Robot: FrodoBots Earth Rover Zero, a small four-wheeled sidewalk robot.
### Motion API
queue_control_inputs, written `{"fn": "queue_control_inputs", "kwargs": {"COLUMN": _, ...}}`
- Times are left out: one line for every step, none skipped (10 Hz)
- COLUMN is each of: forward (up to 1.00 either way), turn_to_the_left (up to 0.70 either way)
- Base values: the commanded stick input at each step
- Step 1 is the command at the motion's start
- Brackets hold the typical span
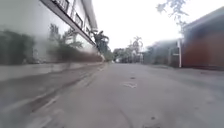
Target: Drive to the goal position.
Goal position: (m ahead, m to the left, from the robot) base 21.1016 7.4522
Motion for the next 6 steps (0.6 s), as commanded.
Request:
{"fn": "queue_control_inputs", "kwargs": {"forward": 1.00, "turn_to_the_left": -0.40}}
{"fn": "queue_control_inputs", "kwargs": {"forward": 1.00, "turn_to_the_left": -0.40}}
{"fn": "queue_control_inputs", "kwargs": {"forward": 1.00, "turn_to_the_left": -0.31}}
{"fn": "queue_control_inputs", "kwargs": {"forward": 1.00, "turn_to_the_left": 0.00}}
{"fn": "queue_control_inputs", "kwargs": {"forward": 1.00, "turn_to_the_left": 0.00}}
{"fn": "queue_control_inputs", "kwargs": {"forward": 1.00, "turn_to_the_left": 0.00}}
